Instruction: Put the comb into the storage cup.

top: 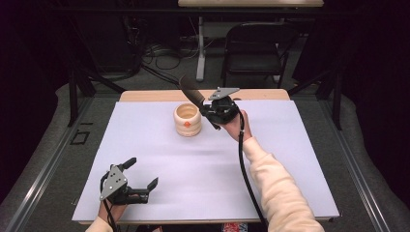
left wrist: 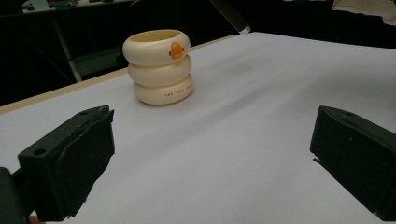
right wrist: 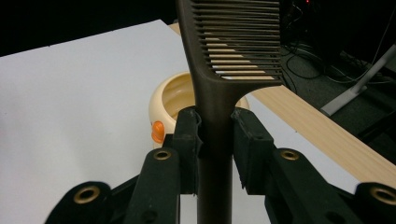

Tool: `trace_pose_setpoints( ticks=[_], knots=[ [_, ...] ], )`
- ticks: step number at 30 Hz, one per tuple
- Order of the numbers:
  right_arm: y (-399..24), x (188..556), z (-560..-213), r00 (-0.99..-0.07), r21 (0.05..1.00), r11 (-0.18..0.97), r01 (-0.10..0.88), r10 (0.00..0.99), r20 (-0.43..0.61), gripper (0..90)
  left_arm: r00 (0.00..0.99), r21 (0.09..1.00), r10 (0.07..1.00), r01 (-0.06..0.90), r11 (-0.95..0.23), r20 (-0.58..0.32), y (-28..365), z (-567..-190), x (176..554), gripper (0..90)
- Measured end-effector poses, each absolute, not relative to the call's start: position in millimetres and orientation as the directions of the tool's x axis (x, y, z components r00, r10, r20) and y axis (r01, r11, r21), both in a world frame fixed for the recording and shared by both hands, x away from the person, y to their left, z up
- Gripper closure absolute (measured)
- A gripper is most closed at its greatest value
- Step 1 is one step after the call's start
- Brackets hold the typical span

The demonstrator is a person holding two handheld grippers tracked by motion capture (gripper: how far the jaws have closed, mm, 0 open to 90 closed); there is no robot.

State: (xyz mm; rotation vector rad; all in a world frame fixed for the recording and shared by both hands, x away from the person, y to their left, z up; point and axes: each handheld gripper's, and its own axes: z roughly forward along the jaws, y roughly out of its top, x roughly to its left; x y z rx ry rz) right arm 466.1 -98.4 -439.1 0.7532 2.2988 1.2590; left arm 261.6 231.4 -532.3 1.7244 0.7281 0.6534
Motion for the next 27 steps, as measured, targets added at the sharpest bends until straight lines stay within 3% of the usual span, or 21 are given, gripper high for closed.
trace_pose_setpoints(
  ticks=[27],
  knots=[
    [-82,473,-431,-0.775,0.878,0.422,0.226,0.624,-0.101,72.5,0.660,0.967,0.749,0.145,-0.209,0.063,232,-532,262,0.1]
  ],
)
